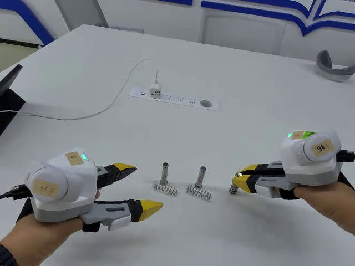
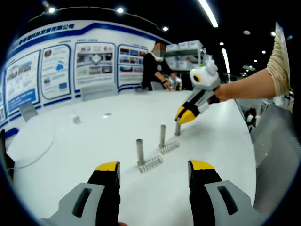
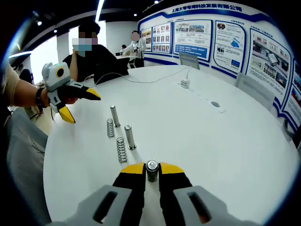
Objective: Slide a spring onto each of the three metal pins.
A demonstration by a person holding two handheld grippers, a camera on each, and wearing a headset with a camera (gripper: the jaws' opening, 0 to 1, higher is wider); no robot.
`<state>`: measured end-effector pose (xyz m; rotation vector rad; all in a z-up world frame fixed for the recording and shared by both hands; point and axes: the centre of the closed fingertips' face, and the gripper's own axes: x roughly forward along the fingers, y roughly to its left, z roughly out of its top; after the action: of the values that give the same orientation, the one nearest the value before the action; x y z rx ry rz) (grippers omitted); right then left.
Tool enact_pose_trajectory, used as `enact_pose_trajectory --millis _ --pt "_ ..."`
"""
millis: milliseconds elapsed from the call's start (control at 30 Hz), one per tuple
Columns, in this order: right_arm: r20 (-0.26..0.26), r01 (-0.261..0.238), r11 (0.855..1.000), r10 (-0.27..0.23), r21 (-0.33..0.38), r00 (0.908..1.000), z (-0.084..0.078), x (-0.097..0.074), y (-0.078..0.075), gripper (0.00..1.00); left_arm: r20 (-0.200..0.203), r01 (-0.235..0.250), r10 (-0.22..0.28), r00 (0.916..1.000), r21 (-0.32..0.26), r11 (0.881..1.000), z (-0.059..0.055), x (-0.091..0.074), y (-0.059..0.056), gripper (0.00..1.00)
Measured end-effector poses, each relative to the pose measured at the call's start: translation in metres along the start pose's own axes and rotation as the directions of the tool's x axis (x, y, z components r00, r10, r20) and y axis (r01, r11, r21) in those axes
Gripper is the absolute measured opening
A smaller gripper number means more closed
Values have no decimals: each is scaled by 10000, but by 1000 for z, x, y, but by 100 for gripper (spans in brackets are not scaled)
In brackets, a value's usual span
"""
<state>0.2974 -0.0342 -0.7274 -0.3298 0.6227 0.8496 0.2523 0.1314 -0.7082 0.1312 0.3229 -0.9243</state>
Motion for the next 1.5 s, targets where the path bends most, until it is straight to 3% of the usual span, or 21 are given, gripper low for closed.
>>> enact_pose_trajectory --millis 500,833,1200,1500 --pt "31 -24 10000 24 -27 10000 -3 0 1 15 -41 -7 7 10000 27 10000 1 0 -2 59" --pt "-31 164 9995 -164 258 9999 -20 -10 2 17 -26 0 0 10000 66 10000 2 0 -3 60" --pt "32 -54 9993 53 364 10000 -28 -20 23 17 29 12 -12 10000 102 9999 4 1 -4 60" --pt "128 -603 9982 602 60 9981 -18 -9 46 17 22 -4 4 10000 115 9999 5 0 -5 60"
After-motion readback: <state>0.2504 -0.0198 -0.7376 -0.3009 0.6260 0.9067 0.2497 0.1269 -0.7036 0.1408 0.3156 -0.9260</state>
